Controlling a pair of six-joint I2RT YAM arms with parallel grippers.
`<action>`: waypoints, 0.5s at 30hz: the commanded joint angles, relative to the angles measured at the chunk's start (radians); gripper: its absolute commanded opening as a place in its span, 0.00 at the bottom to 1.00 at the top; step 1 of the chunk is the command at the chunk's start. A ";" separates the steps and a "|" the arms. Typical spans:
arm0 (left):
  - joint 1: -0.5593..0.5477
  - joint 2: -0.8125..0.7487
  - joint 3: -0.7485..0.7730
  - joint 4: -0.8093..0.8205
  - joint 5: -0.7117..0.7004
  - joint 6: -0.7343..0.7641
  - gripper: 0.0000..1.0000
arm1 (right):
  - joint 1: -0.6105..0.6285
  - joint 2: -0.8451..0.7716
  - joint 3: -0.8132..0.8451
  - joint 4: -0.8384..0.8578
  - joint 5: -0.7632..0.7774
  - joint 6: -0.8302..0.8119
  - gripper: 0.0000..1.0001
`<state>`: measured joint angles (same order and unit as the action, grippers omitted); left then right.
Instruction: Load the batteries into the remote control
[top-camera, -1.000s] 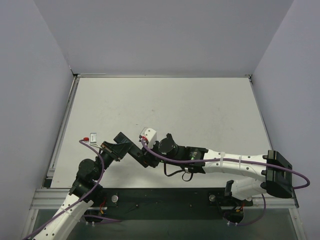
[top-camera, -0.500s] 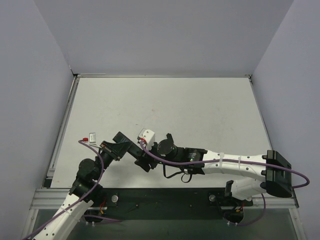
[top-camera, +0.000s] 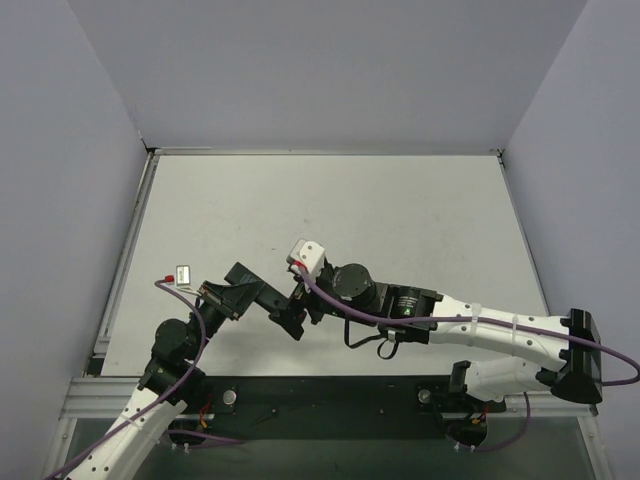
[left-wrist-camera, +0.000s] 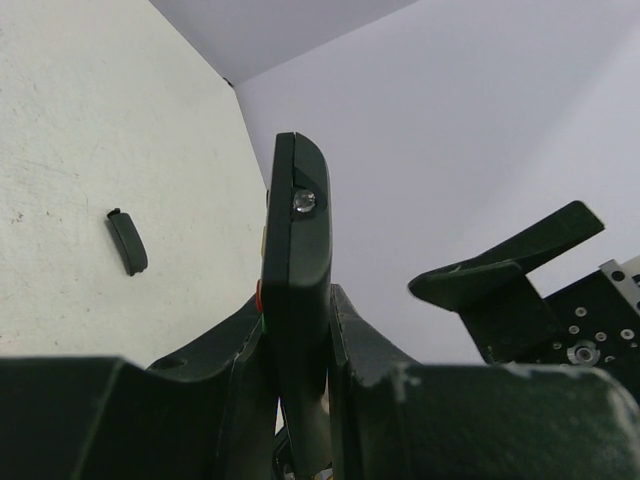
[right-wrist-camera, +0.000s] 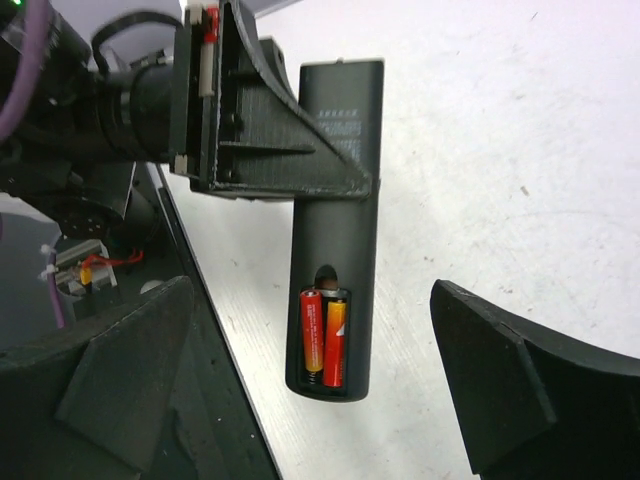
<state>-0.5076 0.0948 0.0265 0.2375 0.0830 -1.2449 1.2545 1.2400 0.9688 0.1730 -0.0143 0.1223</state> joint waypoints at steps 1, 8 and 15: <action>0.001 0.002 -0.063 0.086 0.021 -0.018 0.00 | -0.004 -0.074 0.067 -0.046 0.056 -0.039 1.00; 0.001 0.019 -0.059 0.091 0.032 -0.021 0.00 | -0.006 -0.154 0.036 -0.069 -0.047 -0.245 1.00; 0.001 0.069 -0.045 0.115 0.067 -0.031 0.00 | -0.049 -0.159 -0.016 -0.098 -0.317 -0.521 0.81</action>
<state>-0.5076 0.1375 0.0265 0.2512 0.1143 -1.2556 1.2339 1.0916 0.9882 0.0826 -0.1463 -0.2077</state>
